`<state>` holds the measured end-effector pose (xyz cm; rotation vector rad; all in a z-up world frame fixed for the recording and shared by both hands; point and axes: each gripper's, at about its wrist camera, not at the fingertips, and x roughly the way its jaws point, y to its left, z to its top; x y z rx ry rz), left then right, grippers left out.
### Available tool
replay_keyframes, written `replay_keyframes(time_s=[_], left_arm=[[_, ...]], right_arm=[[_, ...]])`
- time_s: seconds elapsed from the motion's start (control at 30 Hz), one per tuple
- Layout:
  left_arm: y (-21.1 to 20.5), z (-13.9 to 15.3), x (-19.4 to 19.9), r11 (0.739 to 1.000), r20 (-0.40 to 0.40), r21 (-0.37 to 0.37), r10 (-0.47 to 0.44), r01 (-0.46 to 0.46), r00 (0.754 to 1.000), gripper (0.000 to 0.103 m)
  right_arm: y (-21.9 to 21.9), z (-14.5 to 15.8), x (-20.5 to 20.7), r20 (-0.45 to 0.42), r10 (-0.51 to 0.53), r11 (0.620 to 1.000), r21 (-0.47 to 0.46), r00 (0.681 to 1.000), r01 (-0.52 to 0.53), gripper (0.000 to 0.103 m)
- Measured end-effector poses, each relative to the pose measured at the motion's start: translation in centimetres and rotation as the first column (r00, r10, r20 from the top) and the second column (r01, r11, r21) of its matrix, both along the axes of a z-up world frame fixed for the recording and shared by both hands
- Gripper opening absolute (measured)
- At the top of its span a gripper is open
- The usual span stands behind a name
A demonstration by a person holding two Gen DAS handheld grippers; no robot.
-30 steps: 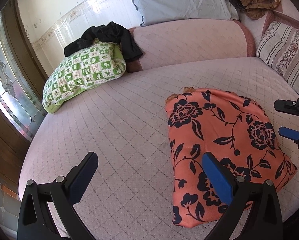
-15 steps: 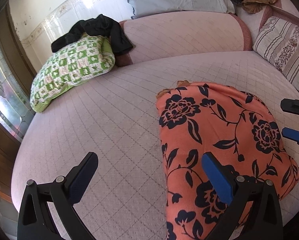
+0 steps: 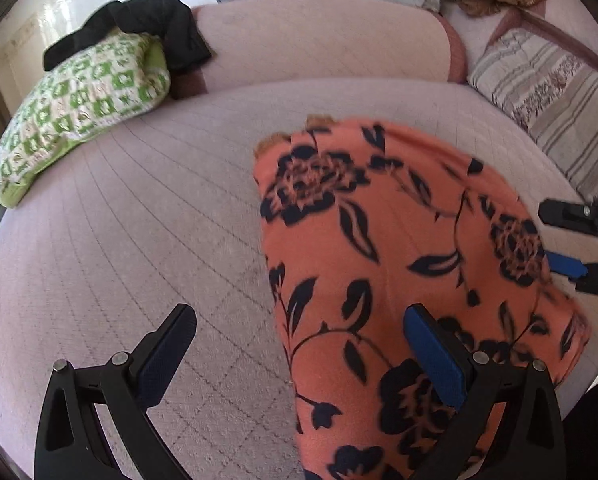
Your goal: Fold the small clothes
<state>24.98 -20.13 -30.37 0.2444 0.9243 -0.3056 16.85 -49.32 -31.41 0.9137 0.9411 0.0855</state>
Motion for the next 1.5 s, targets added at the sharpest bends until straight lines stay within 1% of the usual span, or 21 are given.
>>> replay_keyframes(time_s=[0.1, 0.23, 0.47, 0.63, 0.67, 0.7, 0.77, 0.8, 0.87, 0.93, 1.0, 1.03, 1.07, 1.1, 1.13, 1.17, 1.2, 1.27, 1.33, 1.43, 1.5], left_arm=[[0.7, -0.1, 0.2, 0.999, -0.019, -0.036, -0.003, 0.003, 1.000, 0.103], [0.9, -0.3, 0.7, 0.999, -0.033, -0.050, 0.001, -0.002, 0.999, 0.103], [0.9, -0.4, 0.8, 0.999, -0.032, -0.054, 0.003, -0.005, 0.999, 0.103], [0.9, -0.4, 0.8, 0.998, -0.034, -0.060, 0.002, -0.004, 0.999, 0.103], [0.9, -0.3, 0.7, 0.998, -0.032, -0.061, 0.000, -0.002, 0.999, 0.103], [1.0, -0.2, 0.8, 0.998, -0.028, -0.062, 0.000, -0.002, 1.000, 0.103], [1.4, 0.5, 0.7, 0.997, -0.002, -0.075, 0.002, -0.002, 1.000, 0.103], [1.7, 1.0, 0.8, 0.996, 0.018, -0.085, 0.006, -0.004, 1.000, 0.103], [2.7, 2.4, 1.1, 0.994, 0.074, -0.109, 0.040, -0.032, 0.996, 0.103], [3.8, 3.1, 1.7, 0.990, 0.108, -0.117, 0.086, -0.074, 0.990, 0.103], [4.4, 2.9, 2.5, 0.989, 0.106, -0.102, 0.119, -0.108, 0.987, 0.103], [4.5, 2.2, 3.0, 0.990, 0.086, -0.080, 0.123, -0.116, 0.989, 0.103], [4.3, 1.3, 3.5, 0.991, 0.063, -0.054, 0.123, -0.119, 0.990, 0.103], [4.1, 0.4, 3.8, 0.993, 0.039, -0.025, 0.119, -0.118, 0.992, 0.103], [3.8, -0.3, 4.0, 0.994, 0.028, -0.011, 0.110, -0.110, 0.994, 0.103], [3.7, -0.6, 4.0, 0.994, 0.039, -0.010, 0.108, -0.107, 0.993, 0.103], [3.5, -0.5, 3.9, 0.994, 0.054, -0.004, 0.107, -0.107, 0.993, 0.103], [3.0, -0.4, 3.8, 0.995, 0.069, 0.024, 0.092, -0.093, 0.993, 0.103], [2.7, -0.4, 3.7, 0.996, 0.084, 0.039, 0.077, -0.080, 0.994, 0.103], [2.7, -0.4, 3.8, 0.996, 0.086, 0.038, 0.073, -0.077, 0.994, 0.103], [2.9, -0.3, 4.0, 0.997, 0.073, 0.024, 0.078, -0.080, 0.994, 0.103]], right_arm=[[-0.1, -1.0, 0.5, -0.024, -0.003, 1.000, 0.005, 1.000, 0.003, 0.083], [-0.2, -2.3, 1.0, -0.058, -0.008, 1.000, 0.006, 0.998, 0.009, 0.083], [-0.6, -2.8, 1.0, -0.049, -0.007, 0.999, 0.033, 0.999, 0.008, 0.083], [-0.7, -2.7, 0.9, -0.045, -0.009, 0.999, 0.031, 0.999, 0.010, 0.083], [-0.6, -2.4, 0.9, -0.038, -0.014, 1.000, 0.025, 0.999, 0.015, 0.084], [-0.6, -1.8, 0.7, -0.012, -0.023, 1.000, 0.001, 1.000, 0.023, 0.084], [-0.4, -0.5, 0.3, 0.042, -0.031, 0.999, -0.032, 0.999, 0.033, 0.084], [-0.2, 0.3, 0.0, 0.083, -0.028, 0.999, -0.038, 0.996, 0.031, 0.084], [0.3, 1.8, -0.4, 0.173, -0.006, 1.000, -0.019, 0.985, 0.009, 0.084], [1.2, 3.0, -0.7, 0.235, 0.032, 0.999, -0.025, 0.971, -0.027, 0.084], [2.2, 3.5, -0.6, 0.259, 0.069, 0.997, -0.036, 0.963, -0.062, 0.083], [2.6, 3.4, -0.4, 0.247, 0.086, 0.996, -0.037, 0.965, -0.079, 0.082], [3.0, 2.9, 0.0, 0.210, 0.105, 0.994, -0.043, 0.972, -0.098, 0.081], [3.4, 2.2, 0.5, 0.157, 0.116, 0.993, -0.054, 0.981, -0.109, 0.073], [3.8, 0.9, 1.2, 0.062, 0.121, 0.990, -0.081, 0.991, -0.116, 0.063], [4.0, 0.1, 1.6, 0.003, 0.115, 0.988, -0.107, 0.993, -0.114, 0.042], [3.8, -0.2, 1.7, -0.036, 0.091, 0.985, -0.142, 0.995, -0.095, 0.024], [3.4, 0.1, 1.8, -0.041, 0.072, 0.988, -0.133, 0.997, -0.077, 0.024], [3.7, 0.9, 2.1, -0.053, 0.082, 0.981, -0.171, 0.995, -0.090, 0.024], [4.3, 3.2, 3.1, -0.004, 0.105, 0.972, -0.213, 0.995, -0.103, 0.025], [4.8, 4.2, 4.6, 0.005, 0.126, 0.974, -0.190, 0.992, -0.123, 0.025]])
